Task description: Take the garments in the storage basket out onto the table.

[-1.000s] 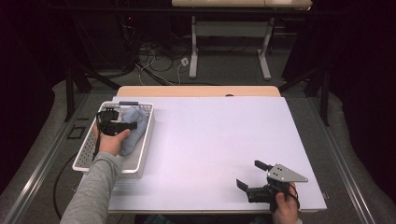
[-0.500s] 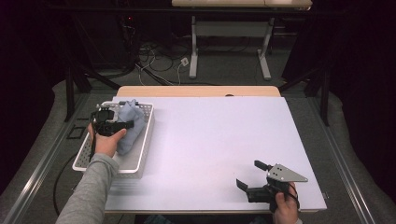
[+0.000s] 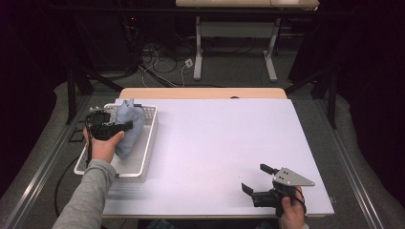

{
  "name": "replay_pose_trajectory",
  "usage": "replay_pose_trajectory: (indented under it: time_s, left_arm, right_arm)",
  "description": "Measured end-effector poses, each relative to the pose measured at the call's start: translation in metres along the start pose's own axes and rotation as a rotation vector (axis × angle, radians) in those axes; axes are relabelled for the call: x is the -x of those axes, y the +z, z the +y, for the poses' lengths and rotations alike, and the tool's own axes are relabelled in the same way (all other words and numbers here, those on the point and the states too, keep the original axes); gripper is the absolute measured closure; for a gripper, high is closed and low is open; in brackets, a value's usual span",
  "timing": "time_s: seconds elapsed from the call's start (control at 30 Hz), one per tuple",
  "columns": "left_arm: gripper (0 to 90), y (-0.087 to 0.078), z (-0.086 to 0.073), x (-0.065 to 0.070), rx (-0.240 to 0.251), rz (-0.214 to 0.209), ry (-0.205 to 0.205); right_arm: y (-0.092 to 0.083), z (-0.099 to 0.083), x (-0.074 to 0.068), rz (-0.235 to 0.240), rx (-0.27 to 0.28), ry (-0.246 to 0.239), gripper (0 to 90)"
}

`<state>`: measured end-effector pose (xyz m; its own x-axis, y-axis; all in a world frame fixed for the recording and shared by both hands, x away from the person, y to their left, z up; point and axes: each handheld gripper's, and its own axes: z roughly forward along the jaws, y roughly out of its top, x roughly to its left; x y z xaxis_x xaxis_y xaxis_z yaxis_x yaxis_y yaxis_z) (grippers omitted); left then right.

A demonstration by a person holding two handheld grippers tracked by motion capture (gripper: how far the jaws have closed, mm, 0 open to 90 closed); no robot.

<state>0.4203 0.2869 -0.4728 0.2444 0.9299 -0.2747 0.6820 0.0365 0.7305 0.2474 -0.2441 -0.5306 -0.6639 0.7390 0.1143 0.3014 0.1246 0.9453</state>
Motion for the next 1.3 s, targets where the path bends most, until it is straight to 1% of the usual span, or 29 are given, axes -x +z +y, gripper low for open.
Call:
replay_pose_trajectory:
  time_s: [0.03,0.07,0.1,0.17,0.2,0.27,0.3,0.4,0.43,0.47,0.57,0.6,0.73,0.8,0.83,0.9,0.93,0.97,1.07,1.1,1.3]
  left_arm:
    - [49.0,-0.002,0.0,0.0,-0.005,-0.007,0.008]
    - [49.0,-0.002,0.0,0.001,0.012,-0.005,0.004]
    - [49.0,-0.003,0.0,0.001,0.015,-0.01,0.007]
    - [49.0,-0.006,0.0,0.002,0.025,-0.008,0.013]
    - [49.0,-0.008,0.0,0.003,0.028,-0.01,0.01]
    - [49.0,-0.01,0.0,0.003,0.048,-0.012,0.009]
    - [49.0,-0.012,0.0,0.003,0.044,-0.016,0.014]
    - [49.0,-0.016,-0.001,0.005,0.081,-0.015,0.013]
    - [48.9,-0.019,-0.001,0.005,0.082,-0.021,0.016]
    - [49.0,-0.02,-0.001,0.005,0.097,-0.019,0.014]
    - [48.9,-0.025,-0.002,0.007,0.121,-0.027,0.02]
    - [48.9,-0.025,-0.002,0.008,0.137,-0.025,0.019]
    - [48.9,-0.031,-0.003,0.01,0.162,-0.034,0.031]
    - [48.9,-0.033,-0.004,0.011,0.184,-0.034,0.031]
    - [48.9,-0.034,-0.004,0.011,0.186,-0.035,0.033]
    - [48.8,-0.036,-0.005,0.013,0.206,-0.04,0.037]
    - [48.8,-0.038,-0.005,0.013,0.201,-0.044,0.039]
    - [48.8,-0.038,-0.005,0.014,0.215,-0.045,0.039]
    - [48.8,-0.042,-0.006,0.016,0.227,-0.051,0.049]
    - [48.8,-0.043,-0.006,0.017,0.242,-0.054,0.046]
    - [48.8,-0.049,-0.008,0.021,0.277,-0.068,0.054]
  right_arm:
    - [0.0,0.0,0.0,0.0,0.0,0.0,2.0]
    - [0.0,0.0,0.0,0.0,0.0,-0.001,2.0]
    - [0.0,0.0,0.0,0.0,0.0,-0.002,2.0]
    - [0.0,0.0,0.0,0.0,0.0,0.0,2.0]
    - [0.0,0.0,0.0,0.0,0.0,0.0,2.0]
    - [0.0,0.0,0.0,0.0,0.0,-0.002,2.0]
    - [0.0,0.0,0.0,-0.002,0.0,-0.003,2.0]
    - [0.0,0.0,0.0,-0.001,0.0,-0.002,2.0]
    - [0.0,0.0,0.0,0.0,0.0,-0.001,2.0]
    - [0.0,0.0,0.0,0.0,0.0,-0.002,2.0]
    - [0.0,0.0,0.0,-0.001,0.0,-0.002,2.0]
    - [0.0,0.0,0.0,-0.002,-0.001,-0.002,2.0]
    - [0.0,0.0,0.0,-0.001,0.0,-0.002,2.0]
    - [0.0,0.0,0.0,-0.002,0.0,-0.002,2.0]
    - [0.0,0.0,0.0,-0.002,0.001,0.0,2.0]
    - [0.0,0.0,0.0,0.0,-0.002,-0.002,2.0]
    - [0.0,0.0,0.0,-0.003,-0.003,-0.004,2.0]
    - [0.0,0.0,0.0,-0.005,-0.003,-0.005,2.0]
    - [0.0,0.0,0.0,0.0,-0.002,-0.002,2.0]
    - [0.0,0.0,0.0,0.0,-0.002,-0.002,2.0]
    - [0.0,0.0,-0.001,-0.003,-0.004,-0.005,2.0]
